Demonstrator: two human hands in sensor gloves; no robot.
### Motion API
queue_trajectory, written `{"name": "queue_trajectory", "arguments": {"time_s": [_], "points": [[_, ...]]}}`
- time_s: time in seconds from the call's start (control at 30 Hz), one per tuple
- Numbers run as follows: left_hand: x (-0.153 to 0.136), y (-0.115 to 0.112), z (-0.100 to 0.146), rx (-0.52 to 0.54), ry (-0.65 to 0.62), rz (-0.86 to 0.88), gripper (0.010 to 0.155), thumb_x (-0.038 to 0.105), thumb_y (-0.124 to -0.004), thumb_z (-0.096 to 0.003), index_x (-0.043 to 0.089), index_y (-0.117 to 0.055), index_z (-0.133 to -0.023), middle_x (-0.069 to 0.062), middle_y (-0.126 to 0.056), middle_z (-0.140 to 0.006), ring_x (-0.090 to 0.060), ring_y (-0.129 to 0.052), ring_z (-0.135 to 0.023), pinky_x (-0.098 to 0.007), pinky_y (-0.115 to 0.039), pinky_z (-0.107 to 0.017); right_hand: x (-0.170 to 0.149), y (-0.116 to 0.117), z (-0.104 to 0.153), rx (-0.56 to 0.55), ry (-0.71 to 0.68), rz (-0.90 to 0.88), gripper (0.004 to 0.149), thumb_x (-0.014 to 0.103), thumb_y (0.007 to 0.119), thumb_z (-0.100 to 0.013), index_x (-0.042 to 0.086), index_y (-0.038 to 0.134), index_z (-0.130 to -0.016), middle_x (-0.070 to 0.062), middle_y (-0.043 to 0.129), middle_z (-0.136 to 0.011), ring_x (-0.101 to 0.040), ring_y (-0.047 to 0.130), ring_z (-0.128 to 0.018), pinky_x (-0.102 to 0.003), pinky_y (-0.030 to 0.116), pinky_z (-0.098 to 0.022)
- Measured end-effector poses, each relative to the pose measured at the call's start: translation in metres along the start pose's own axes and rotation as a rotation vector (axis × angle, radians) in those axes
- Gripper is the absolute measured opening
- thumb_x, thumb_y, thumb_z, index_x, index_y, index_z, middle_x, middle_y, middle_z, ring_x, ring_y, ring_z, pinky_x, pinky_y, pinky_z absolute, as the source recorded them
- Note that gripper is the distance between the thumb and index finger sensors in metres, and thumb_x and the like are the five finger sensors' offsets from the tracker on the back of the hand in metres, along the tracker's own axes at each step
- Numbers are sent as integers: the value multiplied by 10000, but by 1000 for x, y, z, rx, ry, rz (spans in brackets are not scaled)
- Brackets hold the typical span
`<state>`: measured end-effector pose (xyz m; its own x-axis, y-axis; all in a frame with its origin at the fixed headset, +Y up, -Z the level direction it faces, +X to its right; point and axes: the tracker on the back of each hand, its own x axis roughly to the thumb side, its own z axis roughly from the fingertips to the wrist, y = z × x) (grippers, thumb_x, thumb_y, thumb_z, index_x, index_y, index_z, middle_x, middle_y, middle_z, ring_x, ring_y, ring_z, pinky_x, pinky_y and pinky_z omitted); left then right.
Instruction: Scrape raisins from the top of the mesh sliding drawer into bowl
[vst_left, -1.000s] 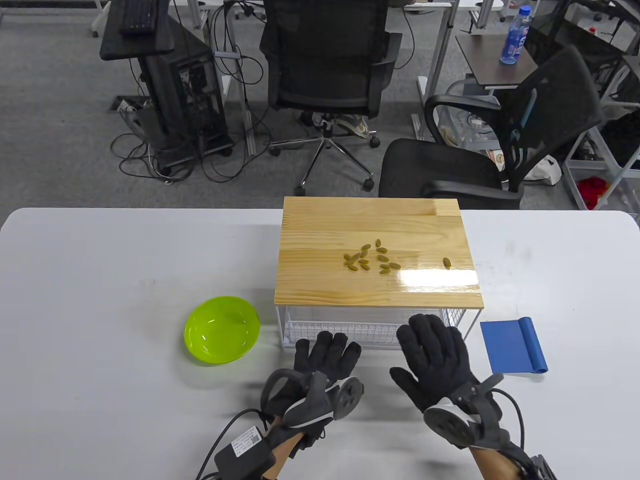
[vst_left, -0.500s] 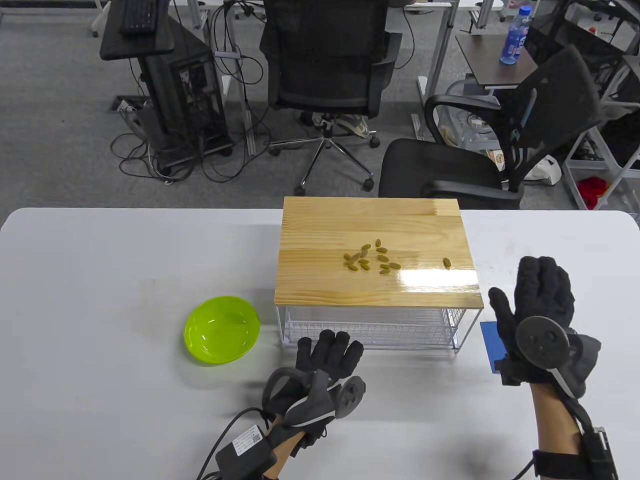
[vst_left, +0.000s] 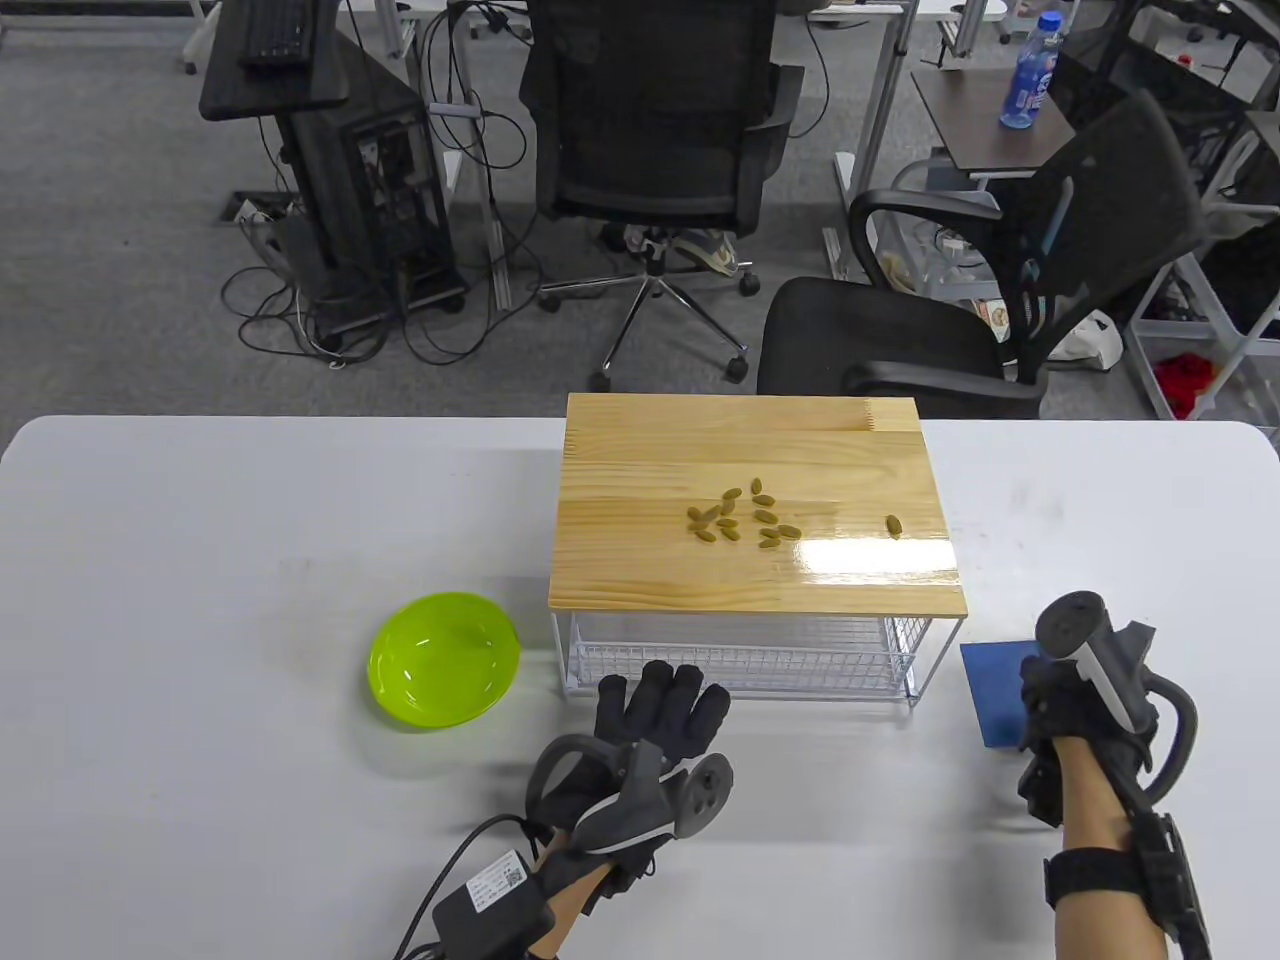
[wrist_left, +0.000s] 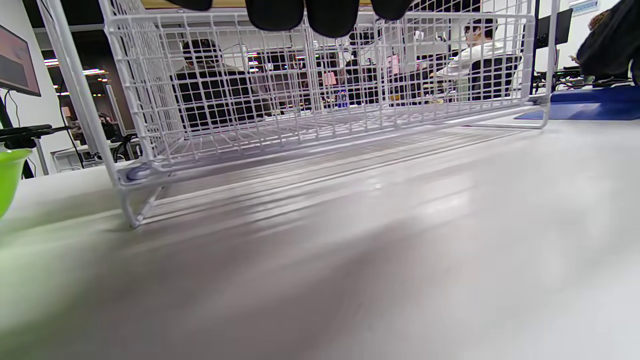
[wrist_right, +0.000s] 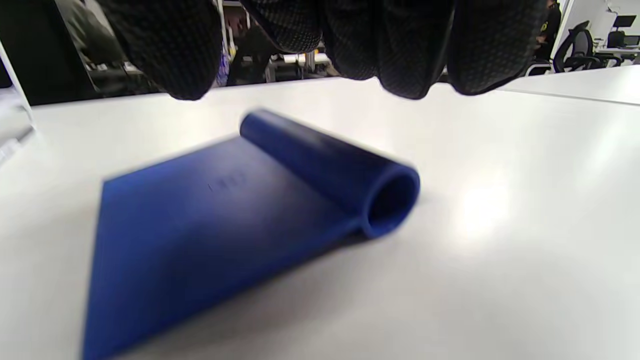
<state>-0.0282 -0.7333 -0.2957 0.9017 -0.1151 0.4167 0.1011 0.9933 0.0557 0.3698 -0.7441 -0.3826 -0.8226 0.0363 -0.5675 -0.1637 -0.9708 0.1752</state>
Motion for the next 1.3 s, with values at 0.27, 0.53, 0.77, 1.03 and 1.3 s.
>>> {"name": "queue_trajectory", "arguments": {"time_s": [0.27, 0.53, 0.77, 1.03, 1.3], "points": [[0, 1, 0, 0, 5, -23, 724, 664, -536, -494, 399, -430, -1159, 10, -491, -1274, -328, -543, -1209, -617, -486, -848, -1, 16, -5, -26, 52, 43, 639, 264, 763, -562, 51, 465, -1086, -207, 690, -990, -432, 830, -823, -638, 667, -599], [3, 2, 1, -2, -11, -22, 715, 663, -537, -495, 406, -441, -1155, 12, -483, -1276, -326, -530, -1215, -617, -485, -849, -20, -8, 16, -93, -23, -191, 635, 196, 734, -559, 20, 423, -1084, -277, 542, -1021, -531, 735, -856, -699, 631, -600], [6, -1, -1, -11, -17, -42, 727, 659, -539, -495, 394, -416, -1161, 8, -477, -1278, -327, -530, -1215, -617, -485, -849, -33, -87, 76, -434, -60, -431, 610, 191, 739, -560, 30, 459, -1078, -274, 526, -1021, -514, 837, -806, -634, 748, -547], [3, 0, -1, -3, -9, -32, 724, 656, -543, -496, 391, -425, -1160, 9, -490, -1273, -330, -544, -1209, -617, -489, -847, 32, -150, 118, -668, -249, -406, 587, 171, 760, -557, 46, 512, -1074, -264, 572, -1028, -503, 825, -813, -633, 726, -563], [-5, 8, 3, -9, -29, 10, 712, 650, -548, -499, 393, -441, -1154, 8, -498, -1269, -332, -541, -1207, -617, -494, -842, 107, -164, 94, -527, -168, -62, 567, 182, 773, -554, 68, 552, -1064, -240, 619, -1023, -482, 858, -810, -606, 758, -562]]}}
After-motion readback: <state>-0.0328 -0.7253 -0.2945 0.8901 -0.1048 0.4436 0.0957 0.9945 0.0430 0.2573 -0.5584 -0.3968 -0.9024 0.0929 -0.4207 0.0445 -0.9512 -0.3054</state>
